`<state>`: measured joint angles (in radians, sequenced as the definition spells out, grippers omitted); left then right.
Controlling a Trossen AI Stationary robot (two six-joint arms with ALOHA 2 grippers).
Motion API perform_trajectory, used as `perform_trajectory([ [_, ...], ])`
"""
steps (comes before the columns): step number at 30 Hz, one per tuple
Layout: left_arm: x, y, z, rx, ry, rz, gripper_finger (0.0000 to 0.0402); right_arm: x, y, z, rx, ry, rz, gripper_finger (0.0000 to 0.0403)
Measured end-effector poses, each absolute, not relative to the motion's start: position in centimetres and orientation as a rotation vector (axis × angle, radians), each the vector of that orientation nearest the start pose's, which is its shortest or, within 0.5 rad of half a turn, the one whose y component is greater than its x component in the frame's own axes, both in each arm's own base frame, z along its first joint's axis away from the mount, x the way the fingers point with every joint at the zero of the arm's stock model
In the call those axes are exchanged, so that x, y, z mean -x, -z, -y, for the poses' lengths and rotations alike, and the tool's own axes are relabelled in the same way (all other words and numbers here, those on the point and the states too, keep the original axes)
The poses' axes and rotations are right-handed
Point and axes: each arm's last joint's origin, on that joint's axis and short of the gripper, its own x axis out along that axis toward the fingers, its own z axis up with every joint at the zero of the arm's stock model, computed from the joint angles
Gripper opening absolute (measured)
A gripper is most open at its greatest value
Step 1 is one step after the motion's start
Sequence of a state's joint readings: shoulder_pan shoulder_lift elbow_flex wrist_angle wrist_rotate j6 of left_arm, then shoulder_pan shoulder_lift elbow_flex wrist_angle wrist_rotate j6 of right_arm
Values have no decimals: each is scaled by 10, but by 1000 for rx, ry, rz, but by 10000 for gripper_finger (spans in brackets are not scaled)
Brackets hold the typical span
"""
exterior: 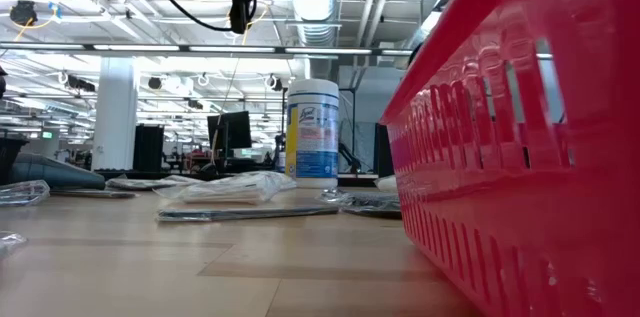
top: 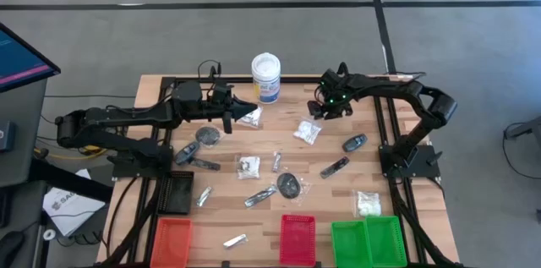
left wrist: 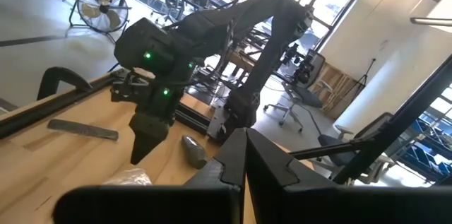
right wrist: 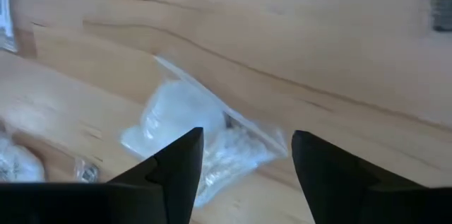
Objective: Pick & Place Travel size toiletries
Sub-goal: Put the white cotton pack into the right green bin
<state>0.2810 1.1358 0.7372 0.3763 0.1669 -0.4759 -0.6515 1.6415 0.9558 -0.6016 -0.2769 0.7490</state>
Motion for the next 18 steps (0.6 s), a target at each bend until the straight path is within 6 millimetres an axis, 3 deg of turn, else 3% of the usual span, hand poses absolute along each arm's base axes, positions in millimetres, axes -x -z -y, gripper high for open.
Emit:
perform_trajectory([
  [9, -245, -301, -66, 480, -117, 5, 3, -243, -168, 174, -1200, 747, -960, 181],
  [18, -245, -301, -66, 480, -117, 5, 3, -246, -164, 172, -1167, 703, -988, 192],
])
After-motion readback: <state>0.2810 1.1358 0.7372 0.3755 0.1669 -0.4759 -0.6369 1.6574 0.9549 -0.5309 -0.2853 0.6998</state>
